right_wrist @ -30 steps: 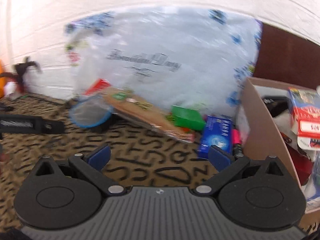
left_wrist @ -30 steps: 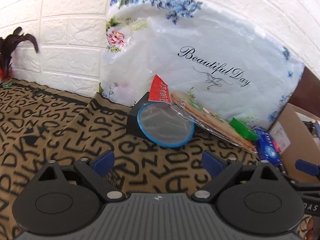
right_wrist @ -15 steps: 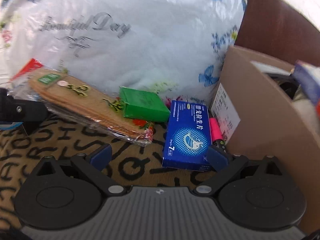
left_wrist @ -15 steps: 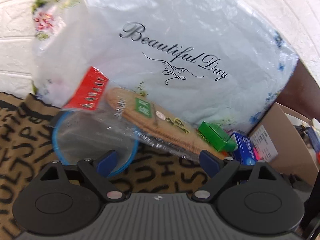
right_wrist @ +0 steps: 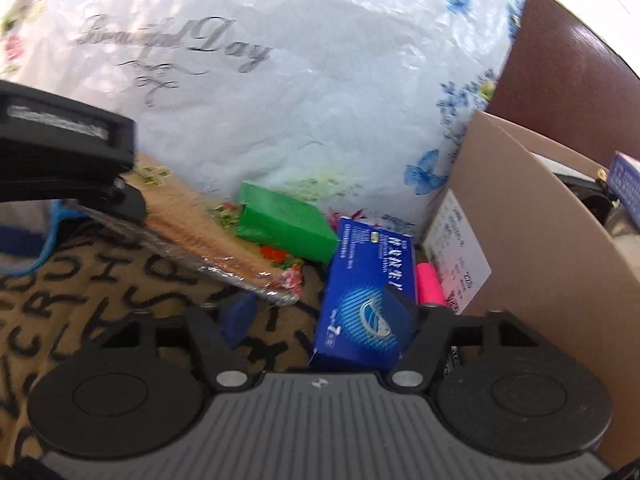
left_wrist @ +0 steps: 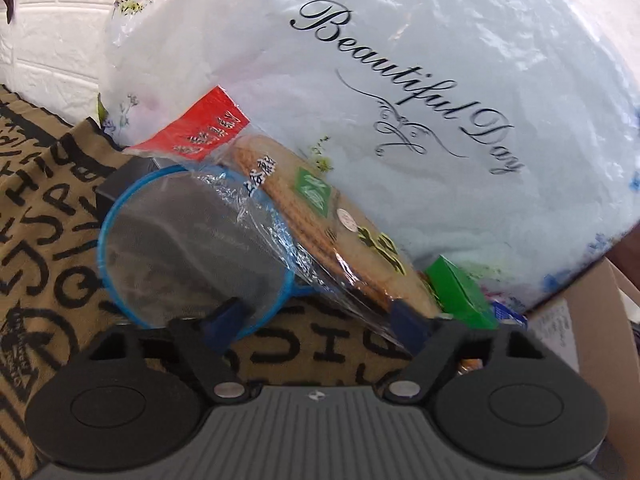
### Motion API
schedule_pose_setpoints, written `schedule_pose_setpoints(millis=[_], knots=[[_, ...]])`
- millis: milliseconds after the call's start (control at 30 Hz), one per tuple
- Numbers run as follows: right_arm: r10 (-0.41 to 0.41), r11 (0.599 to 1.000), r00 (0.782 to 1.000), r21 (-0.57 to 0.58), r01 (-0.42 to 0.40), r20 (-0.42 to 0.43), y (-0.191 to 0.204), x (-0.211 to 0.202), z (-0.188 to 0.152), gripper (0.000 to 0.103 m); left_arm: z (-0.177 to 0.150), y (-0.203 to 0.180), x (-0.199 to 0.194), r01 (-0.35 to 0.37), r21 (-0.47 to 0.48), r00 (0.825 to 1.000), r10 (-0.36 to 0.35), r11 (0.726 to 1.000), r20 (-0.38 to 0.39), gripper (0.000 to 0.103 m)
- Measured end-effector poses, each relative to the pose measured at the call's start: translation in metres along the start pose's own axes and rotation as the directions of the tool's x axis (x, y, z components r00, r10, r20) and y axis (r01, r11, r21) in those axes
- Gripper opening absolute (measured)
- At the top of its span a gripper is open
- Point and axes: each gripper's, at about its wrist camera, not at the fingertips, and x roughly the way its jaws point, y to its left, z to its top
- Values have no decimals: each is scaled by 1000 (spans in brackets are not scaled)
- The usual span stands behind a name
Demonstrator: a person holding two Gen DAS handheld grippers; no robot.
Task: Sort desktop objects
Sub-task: 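Grasp the blue medicine box with the right tool while the left tool grasps the bagged brown insole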
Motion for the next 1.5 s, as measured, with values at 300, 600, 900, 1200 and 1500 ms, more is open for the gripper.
schedule_pose_setpoints(millis=[300,600,900,1200,1500], knots=[[64,995,998,79,-65,11,-6,-37,-5,76,-19,7,-30,113,-85,989,-120,990,-85,70],[-87,987,995,133,94,-55,-11,-15,-8,77,-7,-23,3,134,-60,989,-137,989,-49,70],[-60,966,996,249,74,-63,-15,9,-3,80,7,-14,42,101,-162,994,-106,982,-20,41],[-5,965,1000,261,12,-27,-29,-12,-17,52,-12,-1,4,140,-126,990,-141,982,3,20],[240,956,965,200,-216,-106,-26,-78,-55,53,-41,48,-75,187,-52,981,-189,981,-45,18]])
